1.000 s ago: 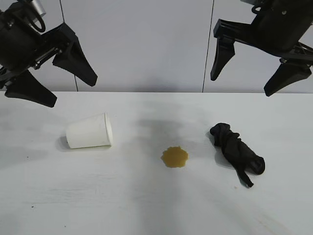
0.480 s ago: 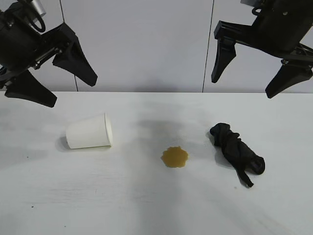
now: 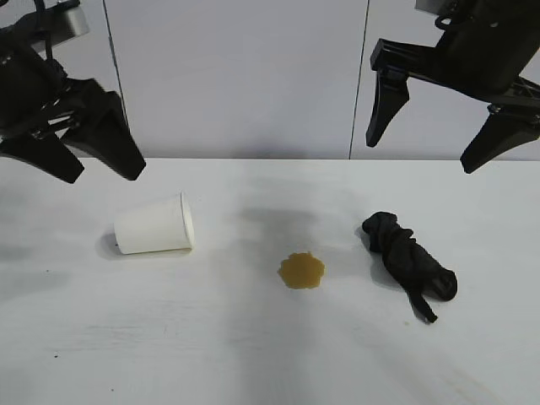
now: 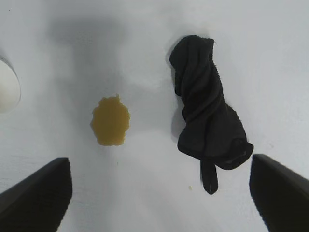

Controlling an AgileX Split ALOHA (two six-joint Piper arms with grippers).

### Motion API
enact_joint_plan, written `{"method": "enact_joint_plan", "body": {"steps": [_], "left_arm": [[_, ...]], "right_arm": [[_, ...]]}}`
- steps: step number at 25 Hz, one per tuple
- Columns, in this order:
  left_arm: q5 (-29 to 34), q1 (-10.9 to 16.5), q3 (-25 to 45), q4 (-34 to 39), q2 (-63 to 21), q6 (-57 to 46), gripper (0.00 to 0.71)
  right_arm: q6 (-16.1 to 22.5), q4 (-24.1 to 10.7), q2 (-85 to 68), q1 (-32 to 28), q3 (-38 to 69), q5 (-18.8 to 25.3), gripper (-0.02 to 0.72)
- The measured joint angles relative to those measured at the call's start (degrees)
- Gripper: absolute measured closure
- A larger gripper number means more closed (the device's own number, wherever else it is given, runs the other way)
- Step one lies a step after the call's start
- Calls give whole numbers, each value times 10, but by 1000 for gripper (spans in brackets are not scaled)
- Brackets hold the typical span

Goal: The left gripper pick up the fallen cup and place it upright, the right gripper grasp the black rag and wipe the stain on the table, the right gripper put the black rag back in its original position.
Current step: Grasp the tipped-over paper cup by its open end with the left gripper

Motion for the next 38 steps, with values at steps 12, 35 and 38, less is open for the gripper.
{"method": "enact_joint_plan", "body": {"steps": [12,35,38], "left_arm": [[-48,-91,-88,180,120,155,23],[-137,-114,-111,190,205,156,26],[-138,-114,-112,182,213,156,43]], "right_arm": [[-1,-14,0,0,0,0,9],[-2,-14,0,0,0,1,9],[-2,-14,0,0,0,1,9]]}}
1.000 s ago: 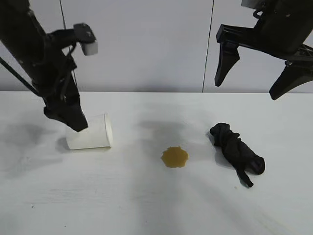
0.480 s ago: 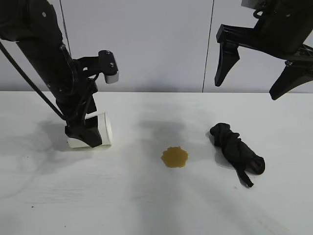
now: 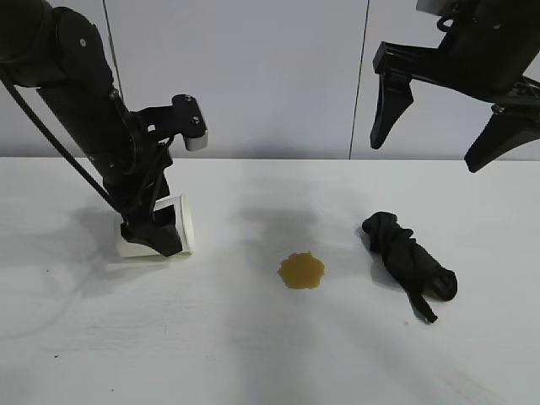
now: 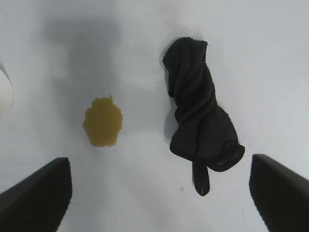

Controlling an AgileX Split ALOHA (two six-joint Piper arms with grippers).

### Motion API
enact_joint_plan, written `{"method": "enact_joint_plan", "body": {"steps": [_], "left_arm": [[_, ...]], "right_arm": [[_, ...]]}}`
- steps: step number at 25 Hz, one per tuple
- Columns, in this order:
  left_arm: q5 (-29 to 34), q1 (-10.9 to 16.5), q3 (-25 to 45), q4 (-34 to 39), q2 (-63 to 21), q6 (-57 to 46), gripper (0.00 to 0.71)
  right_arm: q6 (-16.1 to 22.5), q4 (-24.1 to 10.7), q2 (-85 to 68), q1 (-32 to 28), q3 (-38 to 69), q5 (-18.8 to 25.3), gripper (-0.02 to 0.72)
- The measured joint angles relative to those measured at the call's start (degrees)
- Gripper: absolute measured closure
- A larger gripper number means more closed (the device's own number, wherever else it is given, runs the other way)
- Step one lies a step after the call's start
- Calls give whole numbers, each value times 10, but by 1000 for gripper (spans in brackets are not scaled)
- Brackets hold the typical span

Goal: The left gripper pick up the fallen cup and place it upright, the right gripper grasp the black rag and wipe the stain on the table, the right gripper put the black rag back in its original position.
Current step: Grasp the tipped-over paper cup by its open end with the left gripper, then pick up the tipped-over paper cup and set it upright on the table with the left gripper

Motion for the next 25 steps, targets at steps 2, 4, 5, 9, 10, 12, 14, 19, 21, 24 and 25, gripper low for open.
{"method": "enact_joint_plan", "body": {"steps": [2,4,5,9,10,12,14,19,21,24,25], "left_arm": [[0,0,0,-1,8,0,46],[0,0,0,-2,11,0,57],[0,0,0,-3,11,0,79],[-5,0,0,-3,11,0,236],[-6,0,0,-4,11,0,261],[-8,0,-2,-12,11,0,291],[-9,0,-2,-26,11,4,302],[11,8,-2,-162,-6,105,306],[45,27,-1,-279,-22,197,306],[125,78,23,-491,-41,362,306],[153,99,34,-543,-42,415,306]], "right_arm": [[-1,0,0,0,0,0,9],[-3,0,0,0,0,0,9],[-4,0,0,0,0,0,9],[-4,0,0,0,0,0,9],[-4,0,0,0,0,0,9],[-4,0,0,0,0,0,9],[-4,0,0,0,0,0,9],[-6,0,0,0,0,0,9],[-6,0,0,0,0,0,9],[-6,0,0,0,0,1,9],[-7,0,0,0,0,1,9]]}}
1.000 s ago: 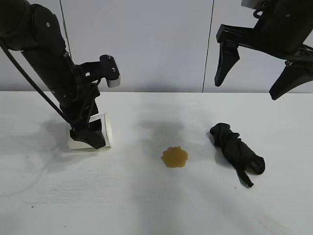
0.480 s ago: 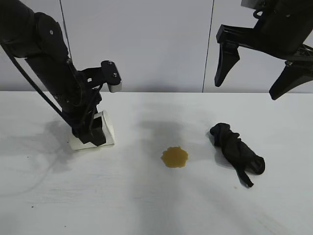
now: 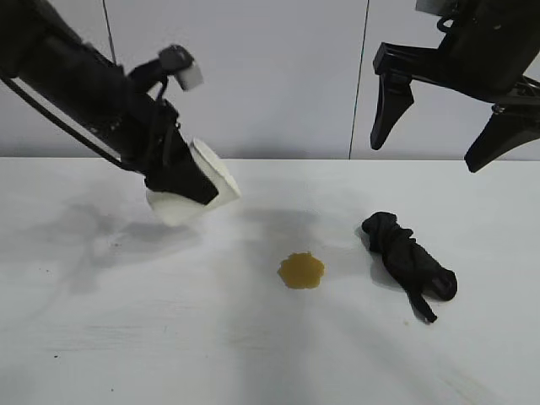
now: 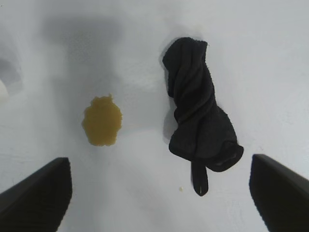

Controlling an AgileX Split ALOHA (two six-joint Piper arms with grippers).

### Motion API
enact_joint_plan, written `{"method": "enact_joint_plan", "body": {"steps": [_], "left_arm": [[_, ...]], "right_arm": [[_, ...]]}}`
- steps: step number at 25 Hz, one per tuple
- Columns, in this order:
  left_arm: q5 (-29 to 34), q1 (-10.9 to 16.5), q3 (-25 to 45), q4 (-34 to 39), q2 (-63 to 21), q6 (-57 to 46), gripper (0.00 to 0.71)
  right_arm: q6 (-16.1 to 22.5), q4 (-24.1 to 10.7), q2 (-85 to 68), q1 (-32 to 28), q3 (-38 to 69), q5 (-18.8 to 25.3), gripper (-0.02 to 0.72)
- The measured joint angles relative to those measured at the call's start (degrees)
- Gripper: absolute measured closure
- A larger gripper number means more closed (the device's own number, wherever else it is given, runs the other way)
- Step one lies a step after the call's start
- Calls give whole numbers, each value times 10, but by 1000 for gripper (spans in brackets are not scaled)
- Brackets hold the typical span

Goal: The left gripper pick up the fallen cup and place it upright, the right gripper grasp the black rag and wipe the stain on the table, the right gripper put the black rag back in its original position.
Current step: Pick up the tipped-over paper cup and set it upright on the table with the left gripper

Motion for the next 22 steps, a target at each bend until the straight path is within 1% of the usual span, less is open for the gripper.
{"method": "enact_joint_plan", "body": {"steps": [1,2,4,7,8,10,12,15,18,22], "left_arm": [[33,16,16,-55,0,50,306],[68,38,34,-100,0,100,306],[112,64,74,-164,0,192,306],[155,84,132,-243,0,320,306],[166,88,148,-257,0,358,306],[186,98,176,-269,3,421,306],[201,106,184,-272,15,446,306],[204,113,185,-280,55,459,307],[203,113,185,-282,94,473,306],[202,113,185,-282,117,476,306]], "right_arm": [[-1,0,0,0,0,0,9],[-1,0,0,0,0,0,9],[-3,0,0,0,0,0,9],[-4,0,0,0,0,0,9],[-4,0,0,0,0,0,9],[-4,0,0,0,0,0,9],[-4,0,0,0,0,0,9],[-4,0,0,0,0,-1,9],[-4,0,0,0,0,-1,9],[-6,0,0,0,0,-1,9]]}}
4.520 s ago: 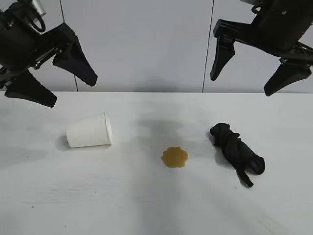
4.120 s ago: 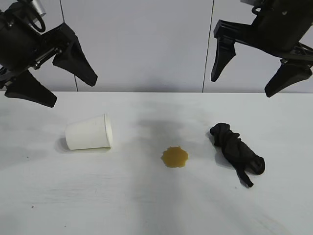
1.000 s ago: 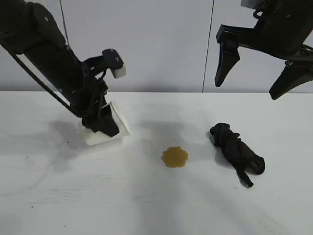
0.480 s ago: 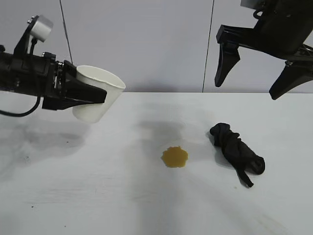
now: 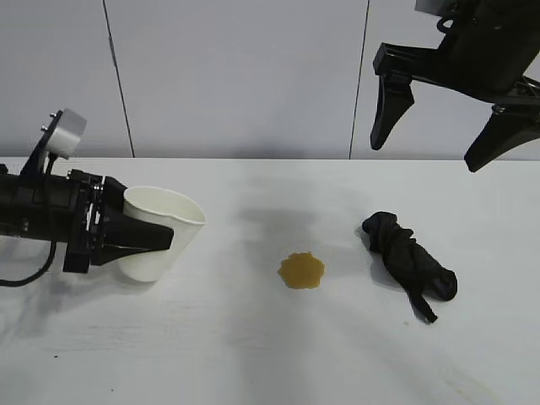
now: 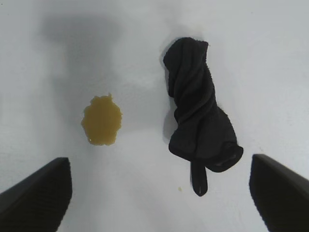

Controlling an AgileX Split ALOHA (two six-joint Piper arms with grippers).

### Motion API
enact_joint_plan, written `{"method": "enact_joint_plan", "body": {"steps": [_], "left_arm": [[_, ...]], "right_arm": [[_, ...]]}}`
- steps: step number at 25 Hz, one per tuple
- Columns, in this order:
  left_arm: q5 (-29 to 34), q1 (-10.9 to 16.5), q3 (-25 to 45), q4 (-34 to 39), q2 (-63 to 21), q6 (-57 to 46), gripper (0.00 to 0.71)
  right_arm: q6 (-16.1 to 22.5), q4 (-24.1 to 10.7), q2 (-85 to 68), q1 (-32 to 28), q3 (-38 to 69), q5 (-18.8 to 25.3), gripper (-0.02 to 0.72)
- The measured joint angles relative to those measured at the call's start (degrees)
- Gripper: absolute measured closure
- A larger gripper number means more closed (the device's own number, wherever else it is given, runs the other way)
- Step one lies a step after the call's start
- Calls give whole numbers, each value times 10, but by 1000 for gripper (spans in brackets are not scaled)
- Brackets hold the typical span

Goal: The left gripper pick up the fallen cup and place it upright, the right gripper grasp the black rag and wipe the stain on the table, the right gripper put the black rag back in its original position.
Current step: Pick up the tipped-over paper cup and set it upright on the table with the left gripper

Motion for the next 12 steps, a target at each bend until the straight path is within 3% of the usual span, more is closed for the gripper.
{"method": "enact_joint_plan", "body": {"steps": [3,5,7,12], "left_arm": [[0,0,0,-1,1,1,254],[0,0,0,-2,1,0,130],[0,0,0,-2,1,-10,64],[-2,0,0,-2,-28,-119,22]], "right_arm": [[0,0,0,0,0,0,9],[-3,0,0,0,0,0,9],[-3,0,0,0,0,0,9],[-8,0,0,0,0,0,9]]}}
